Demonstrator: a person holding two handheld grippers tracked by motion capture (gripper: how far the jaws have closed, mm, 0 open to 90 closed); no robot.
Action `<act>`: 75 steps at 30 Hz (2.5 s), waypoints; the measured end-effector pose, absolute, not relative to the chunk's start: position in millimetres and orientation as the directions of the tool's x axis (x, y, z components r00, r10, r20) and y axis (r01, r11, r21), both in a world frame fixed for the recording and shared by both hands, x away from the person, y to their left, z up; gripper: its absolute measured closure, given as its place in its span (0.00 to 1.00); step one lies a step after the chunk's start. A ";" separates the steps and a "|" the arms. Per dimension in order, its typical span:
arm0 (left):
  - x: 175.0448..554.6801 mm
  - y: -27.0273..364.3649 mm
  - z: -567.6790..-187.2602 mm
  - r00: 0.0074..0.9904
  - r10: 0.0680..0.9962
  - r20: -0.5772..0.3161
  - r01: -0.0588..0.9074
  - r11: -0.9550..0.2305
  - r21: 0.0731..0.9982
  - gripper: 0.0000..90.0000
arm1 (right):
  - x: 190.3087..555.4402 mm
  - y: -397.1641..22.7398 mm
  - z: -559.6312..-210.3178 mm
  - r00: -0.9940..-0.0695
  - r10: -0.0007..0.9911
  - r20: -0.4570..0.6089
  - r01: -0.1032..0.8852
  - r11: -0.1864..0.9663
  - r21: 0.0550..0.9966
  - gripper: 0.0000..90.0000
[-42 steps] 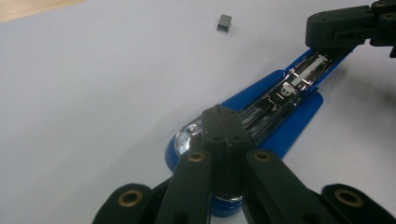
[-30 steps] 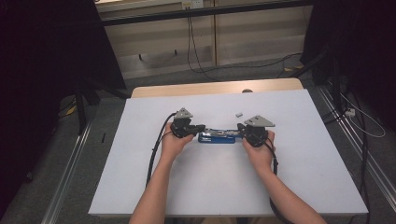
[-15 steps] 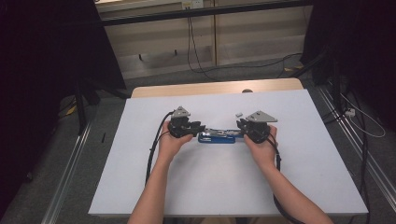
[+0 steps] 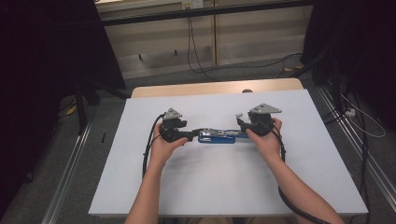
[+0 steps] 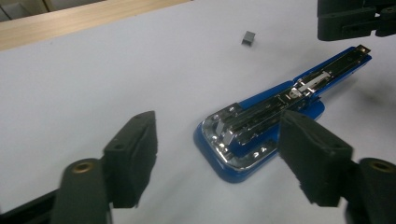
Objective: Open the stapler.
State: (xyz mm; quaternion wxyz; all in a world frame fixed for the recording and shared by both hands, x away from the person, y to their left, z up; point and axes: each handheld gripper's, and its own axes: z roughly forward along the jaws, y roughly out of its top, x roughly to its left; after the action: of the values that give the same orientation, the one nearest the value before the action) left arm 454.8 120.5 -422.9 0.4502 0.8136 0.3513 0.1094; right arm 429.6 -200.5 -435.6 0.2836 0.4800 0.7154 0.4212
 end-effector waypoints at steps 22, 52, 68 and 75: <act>443.3 134.4 -418.4 0.699 0.704 -0.120 0.481 -0.340 0.808 0.12 | 454.0 -226.1 -437.6 -0.358 0.932 0.058 0.491 0.135 0.860 0.22; 441.7 139.0 -422.7 0.685 0.719 -0.118 0.502 -0.348 0.791 0.12 | 506.1 -224.5 -448.2 -0.483 0.874 0.056 0.548 0.252 0.797 0.58; 442.6 138.2 -424.5 0.691 0.712 -0.122 0.506 -0.355 0.786 0.13 | 515.1 -218.6 -457.7 -0.488 0.870 0.069 0.589 0.270 0.762 0.60; 443.4 139.3 -425.4 0.691 0.713 -0.122 0.509 -0.359 0.782 0.13 | 516.6 -213.7 -463.0 -0.492 0.868 0.066 0.602 0.284 0.747 0.61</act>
State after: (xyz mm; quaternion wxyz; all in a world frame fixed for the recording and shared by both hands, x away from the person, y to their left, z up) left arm 443.4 139.3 -425.4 0.4245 0.8156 0.3744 0.1200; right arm 516.6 -213.7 -463.0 0.1805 0.4708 0.7806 0.3695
